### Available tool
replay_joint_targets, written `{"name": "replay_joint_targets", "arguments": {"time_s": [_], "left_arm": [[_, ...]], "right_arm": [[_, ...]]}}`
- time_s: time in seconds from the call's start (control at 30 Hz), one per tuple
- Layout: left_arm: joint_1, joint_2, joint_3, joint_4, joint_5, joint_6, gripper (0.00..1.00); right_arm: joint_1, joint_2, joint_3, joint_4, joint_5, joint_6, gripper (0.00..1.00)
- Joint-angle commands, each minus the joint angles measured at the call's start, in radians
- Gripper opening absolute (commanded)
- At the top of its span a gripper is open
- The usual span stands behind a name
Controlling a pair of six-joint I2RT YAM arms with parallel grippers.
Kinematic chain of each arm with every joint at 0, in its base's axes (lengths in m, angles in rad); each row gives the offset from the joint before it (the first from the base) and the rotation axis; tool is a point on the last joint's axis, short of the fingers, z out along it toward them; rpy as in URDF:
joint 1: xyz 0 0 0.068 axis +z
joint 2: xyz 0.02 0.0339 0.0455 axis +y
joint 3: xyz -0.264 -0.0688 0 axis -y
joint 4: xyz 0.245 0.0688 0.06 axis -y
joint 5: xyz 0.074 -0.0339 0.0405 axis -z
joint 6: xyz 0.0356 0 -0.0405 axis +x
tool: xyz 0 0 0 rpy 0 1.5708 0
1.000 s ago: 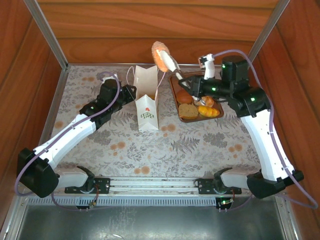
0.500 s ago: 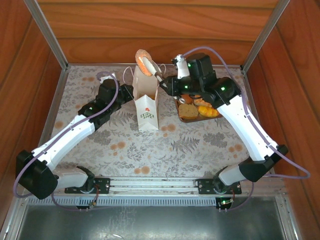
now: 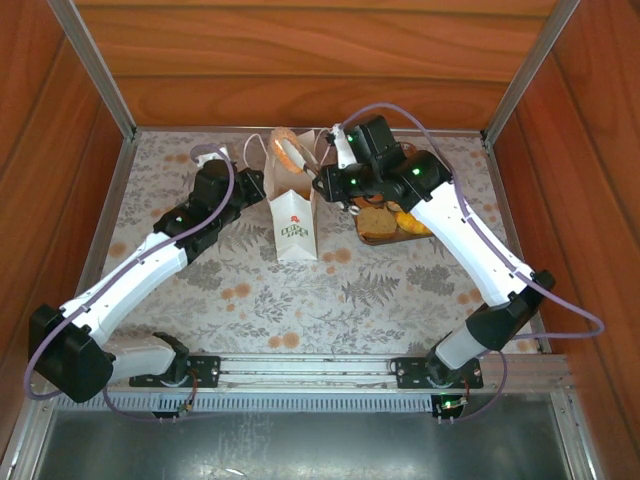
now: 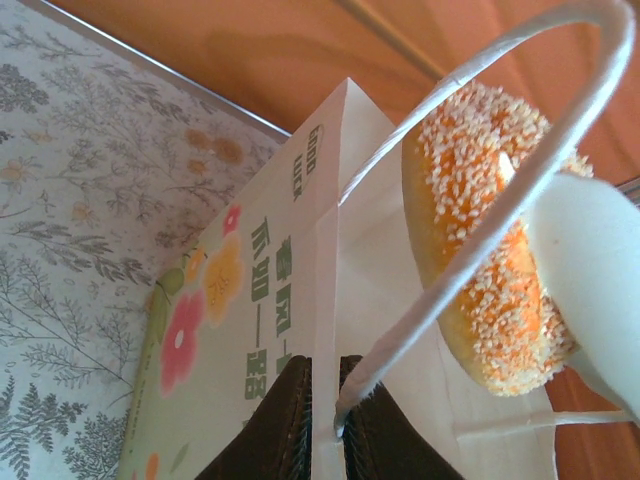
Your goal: Place the fake bread into the paper bag
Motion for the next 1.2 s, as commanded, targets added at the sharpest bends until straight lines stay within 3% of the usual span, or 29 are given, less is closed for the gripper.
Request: {"name": "replay_joint_targets", "arguments": {"time_s": [0.0,0.33,1.17], "left_arm": [[-0.005,-0.017,-0.012,0.001,-0.022,0.007,0.16],[-0.005,-0.019,-0.016,-0.001,-0.030,0.008,0.16],[-0.005,-0.031,-0.026,-0.001,-0.027,0.005,0.16]], "right_arm": [[0.012,-0.008,0.029,0.000,0.036,-0.022,0.37],[0.018,0.025,0.032,-0.048,0.045,-0.042,0.38],[0.022,0.047,0.066,-0.063,0.049,-0.048,0.52]]}}
